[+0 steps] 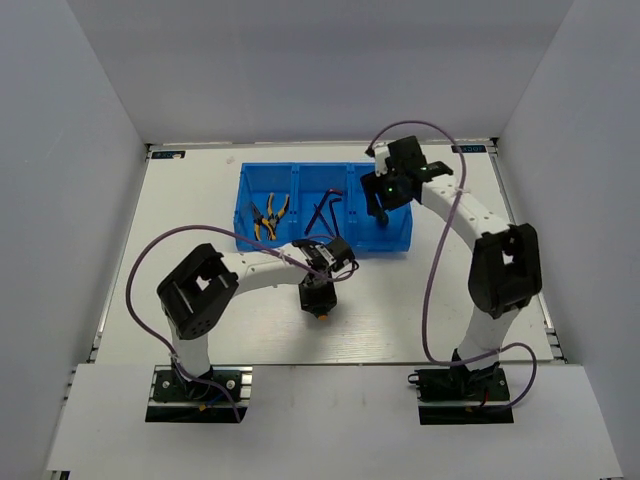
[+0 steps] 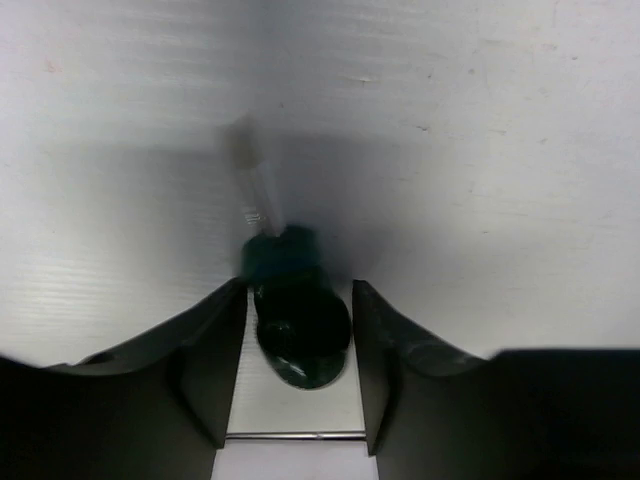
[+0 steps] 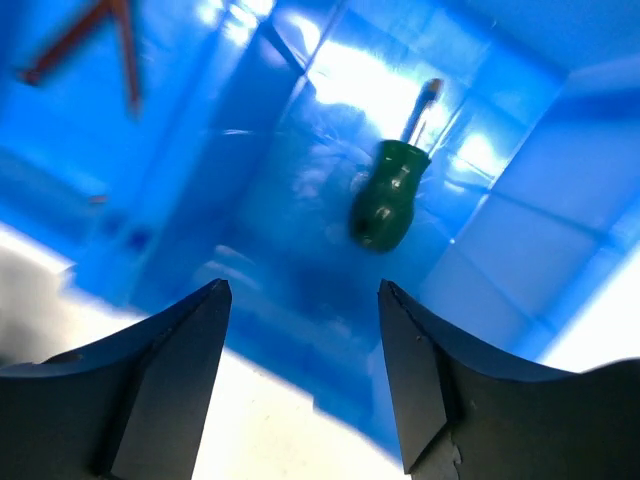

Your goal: Sort the tools into containers

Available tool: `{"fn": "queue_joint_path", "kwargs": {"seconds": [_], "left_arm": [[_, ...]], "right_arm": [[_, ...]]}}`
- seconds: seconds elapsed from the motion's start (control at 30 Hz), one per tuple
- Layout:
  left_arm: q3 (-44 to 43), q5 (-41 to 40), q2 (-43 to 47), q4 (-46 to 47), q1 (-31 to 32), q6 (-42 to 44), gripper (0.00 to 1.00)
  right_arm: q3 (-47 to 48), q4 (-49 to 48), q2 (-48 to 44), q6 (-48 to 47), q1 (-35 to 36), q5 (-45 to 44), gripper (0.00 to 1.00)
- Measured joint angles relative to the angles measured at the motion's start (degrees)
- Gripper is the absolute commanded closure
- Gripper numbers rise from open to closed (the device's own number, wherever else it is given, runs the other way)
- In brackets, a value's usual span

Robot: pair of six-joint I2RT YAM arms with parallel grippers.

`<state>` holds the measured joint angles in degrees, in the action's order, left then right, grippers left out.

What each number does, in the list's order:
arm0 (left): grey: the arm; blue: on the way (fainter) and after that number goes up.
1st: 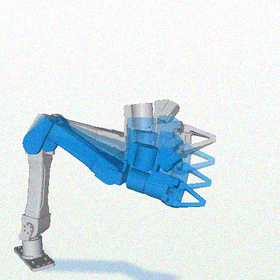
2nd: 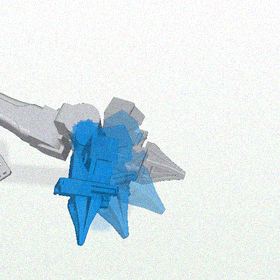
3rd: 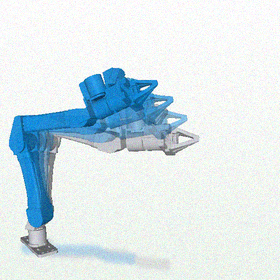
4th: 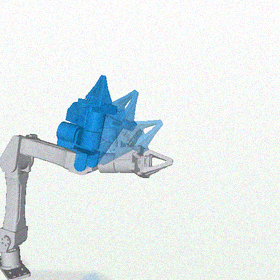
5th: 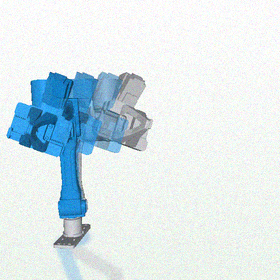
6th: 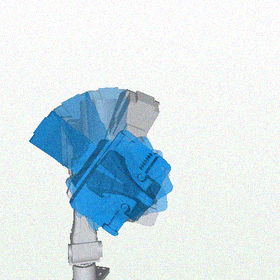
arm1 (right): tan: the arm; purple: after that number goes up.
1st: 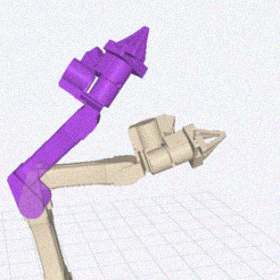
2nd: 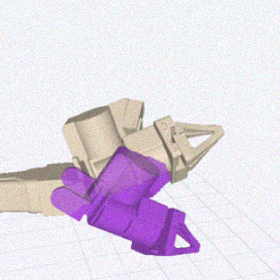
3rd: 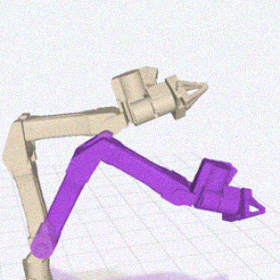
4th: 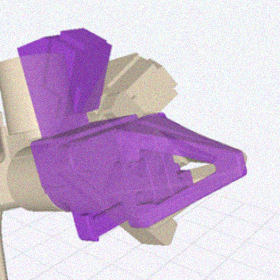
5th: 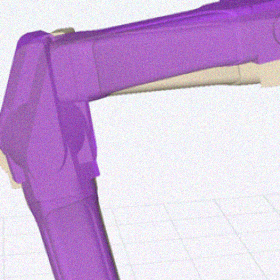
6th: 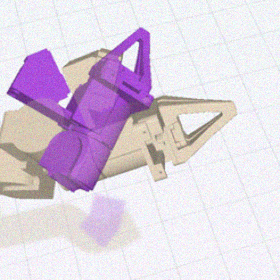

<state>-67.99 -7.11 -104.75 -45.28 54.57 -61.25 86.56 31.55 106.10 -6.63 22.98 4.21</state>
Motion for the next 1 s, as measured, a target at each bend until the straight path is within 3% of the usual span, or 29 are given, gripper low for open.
{"fn": "queue_joint_path", "kwargs": {"seconds": [0.07,0.1,0.17,0.27,0.3,0.33,0.37,0.53,0.7,0.77,1.0], "left_arm": [[-0.20,-0.35,-0.15,-0.24,0.37,-0.09,0.85],[-0.24,-0.57,-0.17,-0.37,0.52,-0.09,0.91],[-0.46,-1.07,-0.17,-0.81,0.87,0.15,1.00],[-2.16,-1.66,-0.17,-2.23,1.51,1.84,1.00],[-3.52,-1.84,-0.17,-2.75,1.75,2.64,1.00],[-5.38,-1.99,-0.17,-2.82,1.99,3.98,1.00],[-7.63,-2.08,-0.17,-2.54,2.16,5.60,1.00],[-26.58,-2.23,-3.41,-0.11,1.64,14.53,1.00],[-57.86,-3.41,-19.67,1.25,-1.22,22.84,1.00],[-64.48,-3.82,-25.09,2.25,-2.64,24.81,0.93],[-64.67,-3.37,-35.50,3.91,-7.69,28.55,0.64]], "right_arm": [[-0.02,0.61,-3.17,0.81,-0.90,1.88,0.33],[-0.02,0.94,-4.81,1.31,-1.38,2.71,0.33],[-0.13,1.51,-8.37,2.05,-2.56,4.26,0.34],[-1.51,1.57,-13.90,2.32,-4.74,5.22,0.41],[-2.40,1.46,-15.56,2.21,-5.44,5.11,0.57],[-3.74,1.46,-17.38,1.81,-6.21,4.61,0.83],[-5.29,1.68,-19.06,1.60,-7.06,3.91,1.00],[-14.53,3.41,-24.52,1.97,-11.37,0.20,1.00],[-24.24,6.25,-30.01,1.97,-15.76,-1.49,1.00],[-26.21,7.43,-32.96,1.99,-16.74,-1.55,1.00],[-30.16,7.69,-43.50,2.05,-19.12,-1.07,1.00]]}}
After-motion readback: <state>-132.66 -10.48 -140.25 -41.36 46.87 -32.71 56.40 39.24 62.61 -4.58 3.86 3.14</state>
